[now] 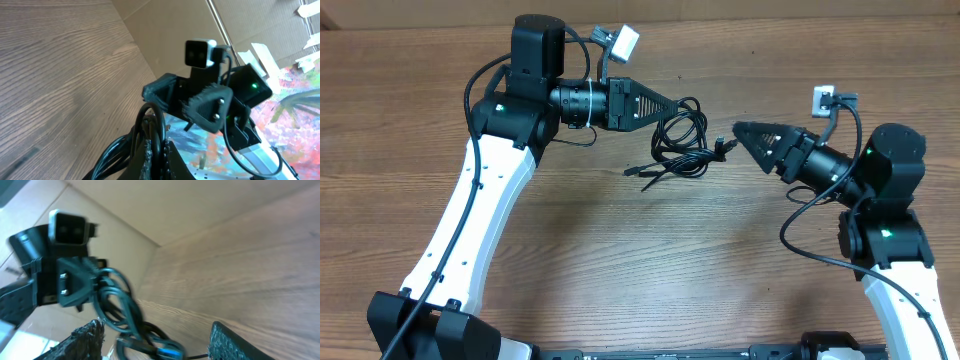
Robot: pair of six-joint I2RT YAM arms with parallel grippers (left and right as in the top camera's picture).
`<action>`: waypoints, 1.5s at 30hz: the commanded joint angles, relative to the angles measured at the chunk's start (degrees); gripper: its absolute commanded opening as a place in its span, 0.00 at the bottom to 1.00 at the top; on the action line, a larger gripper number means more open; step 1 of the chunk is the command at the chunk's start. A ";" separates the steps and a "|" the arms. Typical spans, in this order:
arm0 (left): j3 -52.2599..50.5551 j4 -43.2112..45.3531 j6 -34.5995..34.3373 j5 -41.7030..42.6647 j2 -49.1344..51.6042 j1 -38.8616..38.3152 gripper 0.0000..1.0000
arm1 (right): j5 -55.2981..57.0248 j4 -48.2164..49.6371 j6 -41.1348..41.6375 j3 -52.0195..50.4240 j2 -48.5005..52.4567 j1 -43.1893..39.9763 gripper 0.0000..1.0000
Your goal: Untangle cables
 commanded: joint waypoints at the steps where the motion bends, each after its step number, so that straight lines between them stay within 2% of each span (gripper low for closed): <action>1: 1.51 0.11 1.25 0.37 -1.57 -0.33 0.04 | 1.11 -3.17 -1.46 0.09 -0.31 -2.03 0.67; 5: 1.51 0.15 0.28 -0.74 -1.57 -0.31 0.04 | 0.42 -7.89 -8.24 0.09 -0.31 -2.89 0.68; 7: 1.51 0.15 -2.93 -3.50 -1.57 -0.31 0.04 | -2.80 -8.76 -14.97 0.09 -0.31 -2.89 0.73; 12: 1.51 0.28 -13.09 -10.21 -1.57 -0.24 0.04 | -7.87 -9.51 -25.90 0.09 -0.31 -2.89 0.79; 19: 1.51 0.61 -25.27 -11.65 -1.57 0.76 0.04 | -8.96 -10.84 -33.27 0.07 -0.31 -2.75 0.82; 27: 1.51 3.96 -30.58 -9.40 -1.57 0.70 0.04 | -7.04 -11.02 -33.46 -0.02 -0.24 -2.51 0.80; 34: 1.51 4.85 -25.66 -8.13 -1.57 -0.52 0.04 | -7.08 -11.63 -32.96 -0.02 -0.24 -2.51 0.80; 37: 1.51 4.94 -25.66 -8.13 -1.57 -1.16 0.04 | -7.06 -12.72 -32.81 -0.02 -0.24 -2.51 0.80; 42: 1.51 5.55 -33.92 -7.96 -1.57 -1.16 0.04 | -6.54 -13.38 -33.29 -0.02 -0.24 -2.51 0.80; 45: 1.51 7.41 -35.47 -6.38 -1.57 -1.20 0.04 | -3.30 -13.42 -33.55 -0.02 -0.24 -2.51 0.80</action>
